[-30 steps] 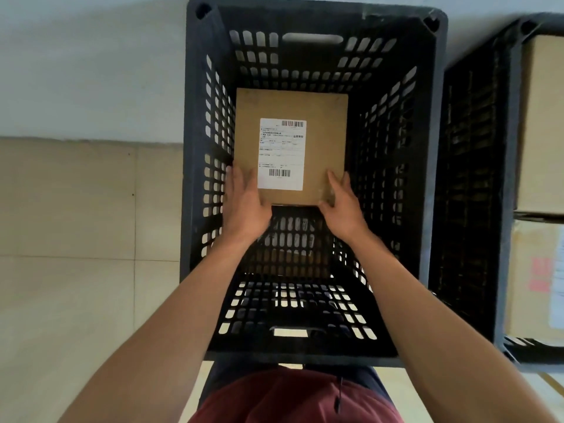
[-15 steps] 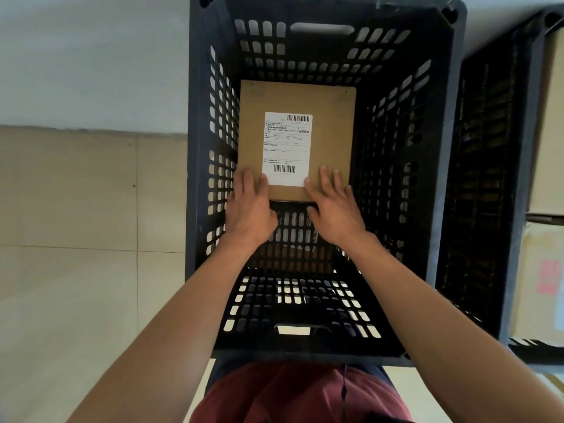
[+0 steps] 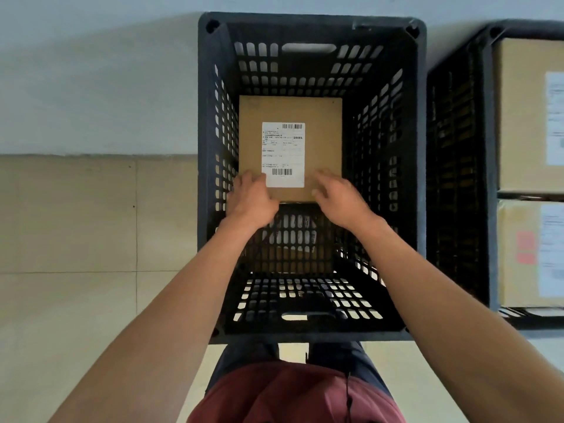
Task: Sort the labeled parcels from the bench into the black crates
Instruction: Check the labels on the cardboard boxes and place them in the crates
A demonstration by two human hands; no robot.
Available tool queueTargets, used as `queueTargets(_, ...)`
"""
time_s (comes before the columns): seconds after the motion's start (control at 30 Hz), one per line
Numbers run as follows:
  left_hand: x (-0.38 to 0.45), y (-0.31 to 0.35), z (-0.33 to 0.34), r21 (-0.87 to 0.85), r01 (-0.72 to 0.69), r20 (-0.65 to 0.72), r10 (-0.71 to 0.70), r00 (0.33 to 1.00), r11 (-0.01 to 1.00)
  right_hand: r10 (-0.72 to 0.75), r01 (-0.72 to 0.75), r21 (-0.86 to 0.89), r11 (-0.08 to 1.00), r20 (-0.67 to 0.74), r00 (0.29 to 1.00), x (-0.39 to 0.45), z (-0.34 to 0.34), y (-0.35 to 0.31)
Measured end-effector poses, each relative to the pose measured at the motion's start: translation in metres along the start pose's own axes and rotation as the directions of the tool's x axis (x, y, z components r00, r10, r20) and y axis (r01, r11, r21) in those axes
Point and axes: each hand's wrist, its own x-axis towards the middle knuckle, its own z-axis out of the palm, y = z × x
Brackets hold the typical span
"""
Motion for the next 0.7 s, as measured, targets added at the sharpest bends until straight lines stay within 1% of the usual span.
queueTargets(0.1, -0.023, 0.011, -0.013, -0.116, -0.058, -0.048, 0.052, 0.997, 0.992, 0.107, -0.082, 0.221, 0.972, -0.105, 0.989, -0.029, -0.013, -0.017)
queueTargets(0.17, -0.043, 0.022, -0.023, -0.202, -0.118, -0.078, 0.104, 0.992, 0.972, 0.162, -0.104, 0.322, 0.941, -0.161, 0.974, -0.054, -0.019, -0.026)
queueTargets(0.3, -0.079, 0.038, -0.041, -0.315, -0.238, -0.110, 0.214, 0.971, 0.919, 0.228, -0.068, 0.460, 0.885, -0.301, 0.926, -0.109, -0.032, -0.036)
queueTargets(0.4, -0.098, 0.042, -0.052, -0.346, -0.319, -0.116, 0.297, 0.948, 0.882, 0.277, -0.026, 0.553, 0.833, -0.375, 0.885, -0.151, -0.043, -0.039)
queueTargets(0.5, -0.116, 0.062, -0.063, -0.365, -0.397, -0.124, 0.379, 0.917, 0.842, 0.348, -0.005, 0.609, 0.793, -0.445, 0.825, -0.197, -0.057, -0.037)
queueTargets(0.6, -0.138, 0.106, -0.065, -0.352, -0.504, -0.137, 0.489, 0.862, 0.789, 0.409, 0.033, 0.646, 0.762, -0.521, 0.749, -0.241, -0.067, -0.017)
queueTargets(0.7, -0.160, 0.156, -0.055, -0.314, -0.605, -0.131, 0.598, 0.791, 0.732, 0.456, 0.076, 0.671, 0.738, -0.578, 0.677, -0.279, -0.070, 0.012)
